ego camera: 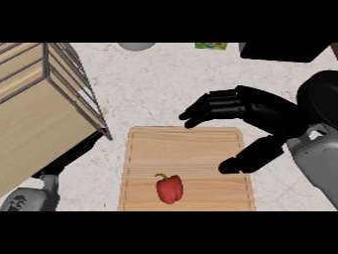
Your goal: Pick the bell pepper from the cutting board and place it in the pot
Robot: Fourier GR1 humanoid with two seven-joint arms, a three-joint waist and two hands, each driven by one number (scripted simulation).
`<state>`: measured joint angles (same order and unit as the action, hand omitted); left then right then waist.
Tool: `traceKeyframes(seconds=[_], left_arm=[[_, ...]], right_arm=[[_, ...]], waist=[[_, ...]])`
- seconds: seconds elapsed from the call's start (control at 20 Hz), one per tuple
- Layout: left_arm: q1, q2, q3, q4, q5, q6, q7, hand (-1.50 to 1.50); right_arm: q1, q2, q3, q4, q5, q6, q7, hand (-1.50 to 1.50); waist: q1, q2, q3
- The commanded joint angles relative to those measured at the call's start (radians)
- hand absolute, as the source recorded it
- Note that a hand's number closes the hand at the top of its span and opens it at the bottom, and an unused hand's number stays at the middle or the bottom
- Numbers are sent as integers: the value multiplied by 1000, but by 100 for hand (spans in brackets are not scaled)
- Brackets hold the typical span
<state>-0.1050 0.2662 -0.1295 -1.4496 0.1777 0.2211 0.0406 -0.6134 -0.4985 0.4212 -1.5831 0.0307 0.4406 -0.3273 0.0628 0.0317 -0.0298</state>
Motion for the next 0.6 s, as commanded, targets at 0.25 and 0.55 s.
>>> traceKeyframes(seconds=[0.25, 0.55], left_arm=[[-131, -75, 33, 72, 25, 1, -180, 0], [-142, -59, 65, 108, 28, -26, -226, 0]], right_arm=[[-97, -71, 135, -16, 240, 41, -135, -150], [-152, -95, 251, -56, 380, 83, -81, -150]], waist=[[-34, -33, 30], [-47, -45, 29]])
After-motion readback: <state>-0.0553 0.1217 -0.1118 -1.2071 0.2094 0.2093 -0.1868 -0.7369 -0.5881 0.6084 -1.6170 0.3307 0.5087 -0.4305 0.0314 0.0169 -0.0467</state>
